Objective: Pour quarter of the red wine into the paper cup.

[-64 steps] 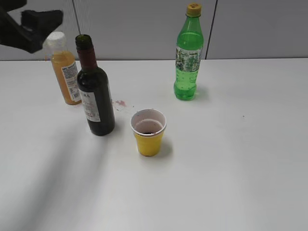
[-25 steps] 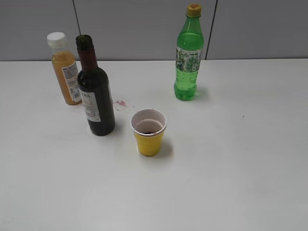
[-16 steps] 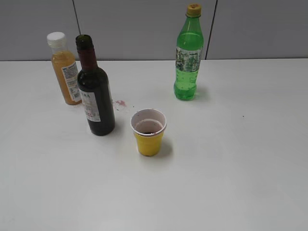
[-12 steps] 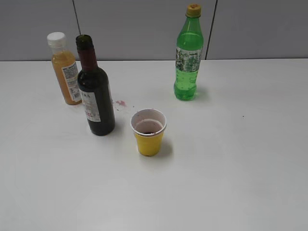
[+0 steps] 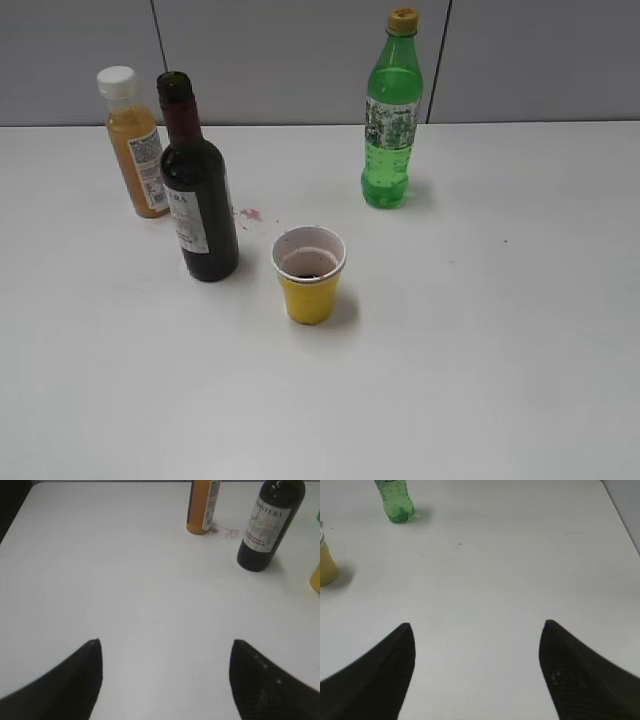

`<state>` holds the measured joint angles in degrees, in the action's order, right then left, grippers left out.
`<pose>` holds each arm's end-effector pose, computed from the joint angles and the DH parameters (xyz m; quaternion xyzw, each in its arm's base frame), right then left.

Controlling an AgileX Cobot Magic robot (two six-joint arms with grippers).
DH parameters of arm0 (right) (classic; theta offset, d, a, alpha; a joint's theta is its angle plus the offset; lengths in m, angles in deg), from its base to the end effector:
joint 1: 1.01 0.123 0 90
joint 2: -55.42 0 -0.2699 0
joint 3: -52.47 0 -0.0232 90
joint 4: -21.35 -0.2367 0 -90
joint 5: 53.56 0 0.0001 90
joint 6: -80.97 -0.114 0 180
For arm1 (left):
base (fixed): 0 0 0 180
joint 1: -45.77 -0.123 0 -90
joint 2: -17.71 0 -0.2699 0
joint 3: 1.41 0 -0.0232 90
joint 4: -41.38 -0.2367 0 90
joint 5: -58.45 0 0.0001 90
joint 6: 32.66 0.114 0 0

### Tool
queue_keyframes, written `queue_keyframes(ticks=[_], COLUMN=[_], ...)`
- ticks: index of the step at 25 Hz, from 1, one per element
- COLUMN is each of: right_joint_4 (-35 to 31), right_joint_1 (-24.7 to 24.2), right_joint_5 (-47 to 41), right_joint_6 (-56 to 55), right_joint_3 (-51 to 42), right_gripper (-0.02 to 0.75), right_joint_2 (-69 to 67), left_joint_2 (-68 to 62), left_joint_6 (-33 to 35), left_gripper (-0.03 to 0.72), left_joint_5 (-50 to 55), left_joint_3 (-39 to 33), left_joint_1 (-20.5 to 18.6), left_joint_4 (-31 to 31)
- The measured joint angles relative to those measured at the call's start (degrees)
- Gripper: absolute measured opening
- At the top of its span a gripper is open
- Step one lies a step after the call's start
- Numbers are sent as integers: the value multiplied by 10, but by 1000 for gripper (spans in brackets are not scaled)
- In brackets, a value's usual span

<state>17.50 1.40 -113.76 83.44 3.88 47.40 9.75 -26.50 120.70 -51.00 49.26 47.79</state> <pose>0.0189 0.0074 0.2590 -0.0373 0.8505 0.0333 0.5236 0.0178 -0.0124 0.2507 0.0749 0.8605 -0.0442 0.5019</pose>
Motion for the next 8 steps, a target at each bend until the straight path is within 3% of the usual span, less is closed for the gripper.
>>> queue_keyframes(ticks=[8], right_joint_4=[0], right_joint_1=[0], right_joint_5=[0], right_joint_6=[0], right_joint_3=[0], right_gripper=[586], right_joint_2=[0], left_joint_2=[0], left_joint_6=[0], left_gripper=[585], left_joint_5=[0], left_joint_3=[0], left_joint_1=[0], left_joint_4=[0])
